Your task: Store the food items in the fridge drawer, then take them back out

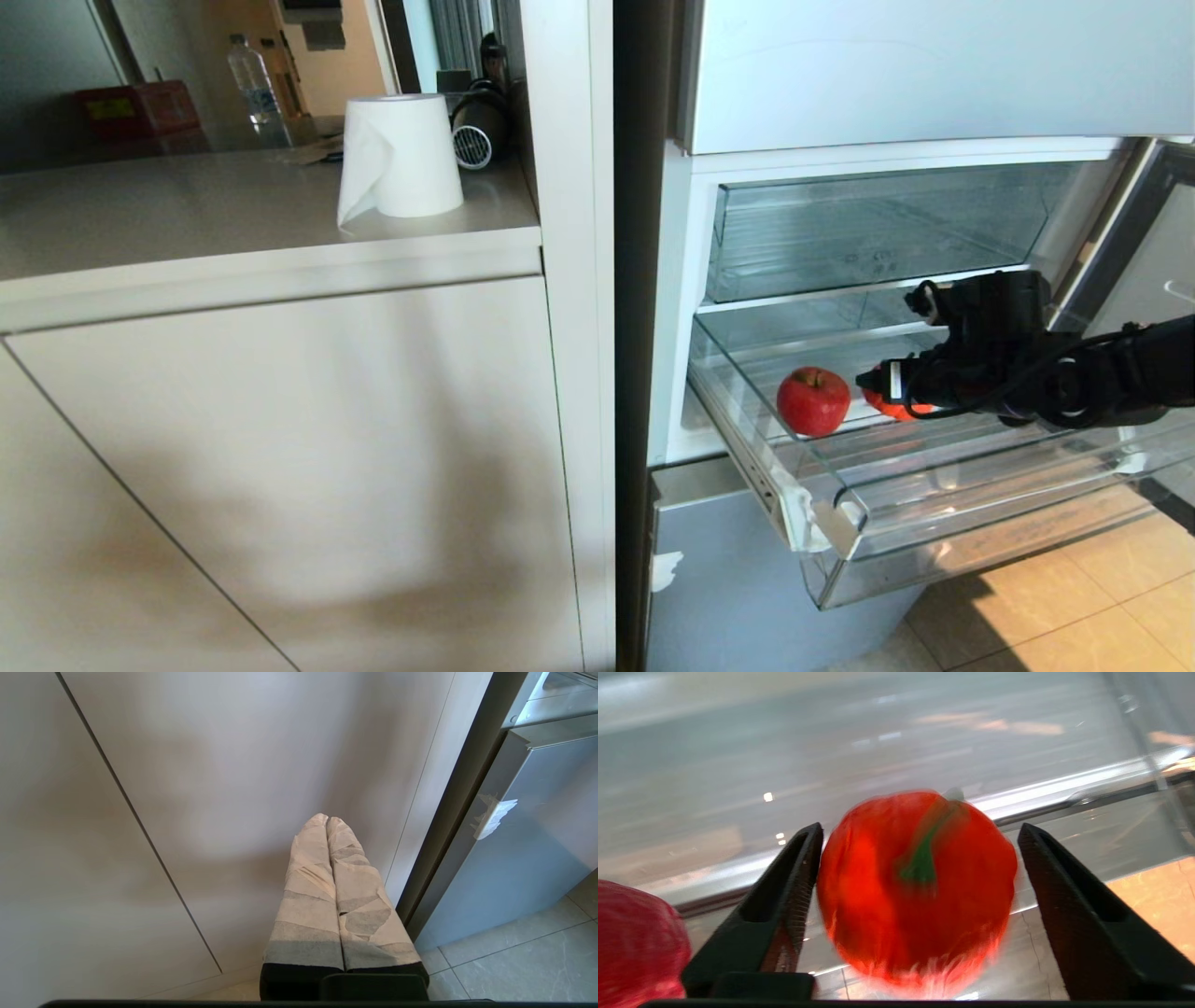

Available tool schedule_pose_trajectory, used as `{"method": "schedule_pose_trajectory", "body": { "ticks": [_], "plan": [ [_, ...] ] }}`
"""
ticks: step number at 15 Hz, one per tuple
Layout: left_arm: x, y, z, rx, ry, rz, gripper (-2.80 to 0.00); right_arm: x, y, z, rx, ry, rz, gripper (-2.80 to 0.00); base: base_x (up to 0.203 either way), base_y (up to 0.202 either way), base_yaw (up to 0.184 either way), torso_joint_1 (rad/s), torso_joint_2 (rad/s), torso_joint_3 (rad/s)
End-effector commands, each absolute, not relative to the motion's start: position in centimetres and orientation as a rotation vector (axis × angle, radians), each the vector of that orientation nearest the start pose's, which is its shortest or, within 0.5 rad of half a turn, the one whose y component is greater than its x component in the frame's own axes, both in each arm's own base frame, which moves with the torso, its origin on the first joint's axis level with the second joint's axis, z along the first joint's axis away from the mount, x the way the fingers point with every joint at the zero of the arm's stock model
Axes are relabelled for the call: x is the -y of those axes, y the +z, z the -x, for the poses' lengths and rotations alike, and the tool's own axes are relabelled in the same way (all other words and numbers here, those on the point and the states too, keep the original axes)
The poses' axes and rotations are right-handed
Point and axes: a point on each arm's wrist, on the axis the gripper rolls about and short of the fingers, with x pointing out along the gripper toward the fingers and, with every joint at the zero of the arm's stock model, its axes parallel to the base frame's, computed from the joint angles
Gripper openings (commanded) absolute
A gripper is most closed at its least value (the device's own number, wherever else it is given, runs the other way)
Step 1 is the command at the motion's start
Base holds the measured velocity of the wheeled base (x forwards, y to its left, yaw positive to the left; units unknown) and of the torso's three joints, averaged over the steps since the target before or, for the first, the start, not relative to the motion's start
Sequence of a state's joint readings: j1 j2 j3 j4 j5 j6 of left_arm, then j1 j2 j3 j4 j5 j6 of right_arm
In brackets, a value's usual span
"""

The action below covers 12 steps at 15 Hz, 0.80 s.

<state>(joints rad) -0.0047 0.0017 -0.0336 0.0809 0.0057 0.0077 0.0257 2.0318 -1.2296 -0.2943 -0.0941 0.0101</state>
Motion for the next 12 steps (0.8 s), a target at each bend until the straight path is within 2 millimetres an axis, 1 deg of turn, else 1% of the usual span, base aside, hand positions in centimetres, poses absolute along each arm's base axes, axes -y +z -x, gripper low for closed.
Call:
{"method": "schedule_pose_trajectory", "body": {
  "ticks": [1, 2, 4, 6, 8, 9, 10, 12],
  "plan": [
    [0.0, 7.7, 2.5, -0.051, 0.001, -0.008, -2.80, -0.8, 15.6, -39.5, -0.479, -0.072, 0.014, 0.00, 0.000, 0.000, 0.000, 0.000, 0.00, 0.000],
    [0.0, 7.6, 2.5, -0.051, 0.001, -0.008, -2.80, -0.8, 15.8, -39.3, -0.477, -0.071, 0.011, 0.00, 0.000, 0.000, 0.000, 0.000, 0.00, 0.000],
    [0.0, 7.7, 2.5, -0.051, 0.001, -0.008, -2.80, -0.8, 16.8, -38.6, -0.454, -0.071, 0.009, 0.00, 0.000, 0.000, 0.000, 0.000, 0.00, 0.000],
    [0.0, 7.7, 2.5, -0.051, 0.001, -0.008, -2.80, -0.8, 18.8, -37.3, -0.405, -0.071, 0.006, 0.00, 0.000, 0.000, 0.000, 0.000, 0.00, 0.000],
    [0.0, 7.6, 2.5, -0.051, 0.001, -0.008, -2.80, -0.7, 21.1, -35.3, -0.352, -0.071, 0.003, 0.00, 0.000, 0.000, 0.000, 0.000, 0.00, 0.000],
    [0.0, 7.7, 2.5, -0.051, 0.001, -0.008, -2.80, -0.7, 22.1, -34.0, -0.326, -0.070, 0.002, -1.21, 0.000, 0.000, 0.000, 0.000, 0.00, 0.000],
    [0.0, 7.7, 2.5, -0.051, 0.001, -0.008, -2.80, -0.6, 23.2, -32.6, -0.297, -0.071, 0.001, -2.80, 0.000, 0.000, 0.000, 0.000, 0.00, 0.000],
    [0.0, 7.7, 2.5, -0.051, 0.000, -0.008, -2.80, -0.5, 25.0, -29.3, -0.242, -0.073, -0.006, -2.80, 0.000, 0.000, 0.000, 0.000, 0.00, 0.000]
  ]
}}
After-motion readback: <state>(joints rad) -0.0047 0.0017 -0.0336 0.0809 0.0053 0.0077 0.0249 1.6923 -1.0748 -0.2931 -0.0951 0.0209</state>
